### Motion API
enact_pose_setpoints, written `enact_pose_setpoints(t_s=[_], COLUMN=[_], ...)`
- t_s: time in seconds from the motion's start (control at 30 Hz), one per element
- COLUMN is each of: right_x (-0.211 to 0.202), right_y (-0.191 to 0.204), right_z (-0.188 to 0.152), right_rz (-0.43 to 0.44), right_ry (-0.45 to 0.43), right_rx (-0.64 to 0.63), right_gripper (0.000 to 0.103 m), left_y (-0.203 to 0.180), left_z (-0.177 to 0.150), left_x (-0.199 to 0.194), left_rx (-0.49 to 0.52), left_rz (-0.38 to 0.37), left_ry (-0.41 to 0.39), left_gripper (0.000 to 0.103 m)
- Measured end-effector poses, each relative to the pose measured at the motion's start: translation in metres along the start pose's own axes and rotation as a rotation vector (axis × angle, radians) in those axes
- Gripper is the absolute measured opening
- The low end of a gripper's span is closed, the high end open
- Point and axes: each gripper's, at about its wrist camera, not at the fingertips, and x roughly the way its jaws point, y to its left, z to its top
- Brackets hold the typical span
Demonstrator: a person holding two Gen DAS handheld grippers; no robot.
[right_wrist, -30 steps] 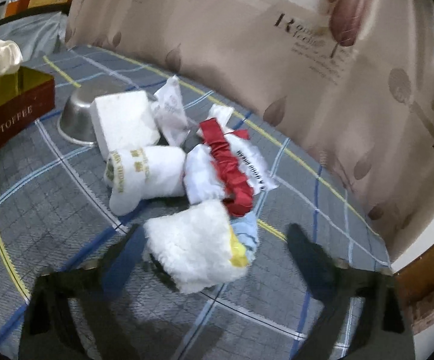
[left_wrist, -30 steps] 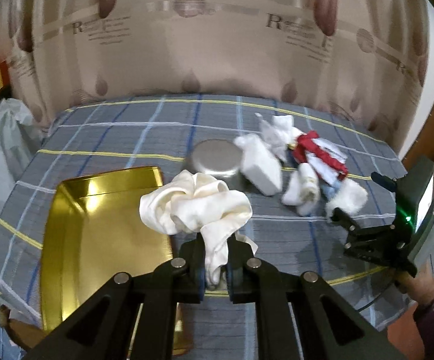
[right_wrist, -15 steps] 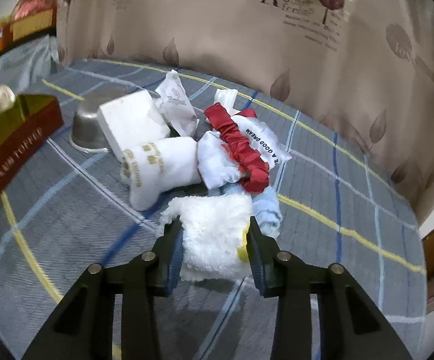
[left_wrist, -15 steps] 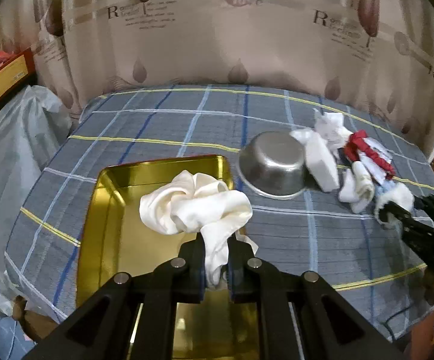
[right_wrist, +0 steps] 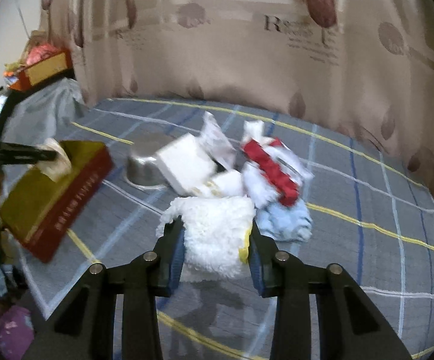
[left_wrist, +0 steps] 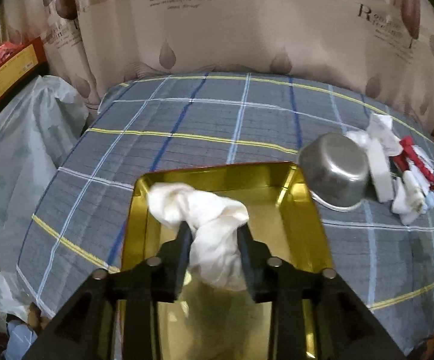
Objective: Organize soft objects
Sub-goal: 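Carry the scrunchie into the gold tray with the left gripper while the right gripper grasps the white fluffy sock, then release the scrunchie and fluffy sock into the gold tray with both grippers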
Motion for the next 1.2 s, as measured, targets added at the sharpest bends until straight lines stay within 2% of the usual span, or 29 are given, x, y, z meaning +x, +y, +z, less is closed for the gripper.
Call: enact_pose_setpoints(t_s=[0.1, 0.27, 0.4, 0.47, 0.53, 0.63, 0.73, 0.83, 0.93, 1.07, 1.13, 1.17, 1.2], right_x=[-0.006, -0.008, 0.006, 0.019, 0.037, 0.074, 0.115, 0.147, 0.171, 0.19, 0.196, 0.198, 0.2], right_y=[0.015, 0.045, 0.085, 0.106, 0.131, 0.163, 0.193, 0.212, 0.223, 0.235, 0.241, 0.243, 0.245], right_z=[0.011, 0.035, 0.063, 0.075, 0.085, 0.098, 0.107, 0.107, 0.107, 0.11, 0.111, 0.112, 0.112], right_rz=[0.051, 0.168, 0.296, 0.352, 0.397, 0.438, 0.44, 0.433, 0.412, 0.396, 0.389, 0.38, 0.389], right_ry=[-0.024, -0.053, -0.044, -0.029, -0.003, 0.058, 0.135, 0.201, 0.255, 0.294, 0.299, 0.304, 0.305], right_rx=[-0.004, -0.005, -0.031, -0.045, -0.072, -0.085, -0.106, -0.099, -0.088, -0.075, -0.076, -0.074, -0.062], right_gripper=[0.034, 0.034, 0.034, 0.034, 0.034, 0.034, 0.034, 0.034, 0.034, 0.036, 0.04, 0.048, 0.06], left_y=[0.01, 0.015, 0.027, 0.033, 0.038, 0.044, 0.053, 0.061, 0.071, 0.074, 0.076, 0.076, 0.075], left_z=[0.006, 0.011, 0.005, -0.002, -0.013, -0.033, -0.061, -0.091, -0.102, -0.103, -0.102, -0.102, -0.102], left_x=[0.014, 0.022, -0.006, -0.024, -0.041, -0.06, -0.077, -0.09, -0.093, -0.098, -0.1, -0.101, -0.101], left_rx=[-0.003, 0.002, -0.076, -0.119, -0.15, -0.17, -0.226, -0.28, -0.306, -0.295, -0.288, -0.288, -0.279], left_rz=[-0.002, 0.002, -0.011, 0.016, 0.061, 0.083, 0.078, 0.139, 0.147, 0.203, 0.224, 0.211, 0.196], left_ry=[0.023, 0.026, -0.033, -0.049, -0.042, -0.021, -0.015, -0.03, -0.044, -0.094, -0.113, -0.124, -0.128], left_gripper=[0.044, 0.045, 0.048, 0.05, 0.051, 0.051, 0.051, 0.051, 0.051, 0.051, 0.051, 0.051, 0.051])
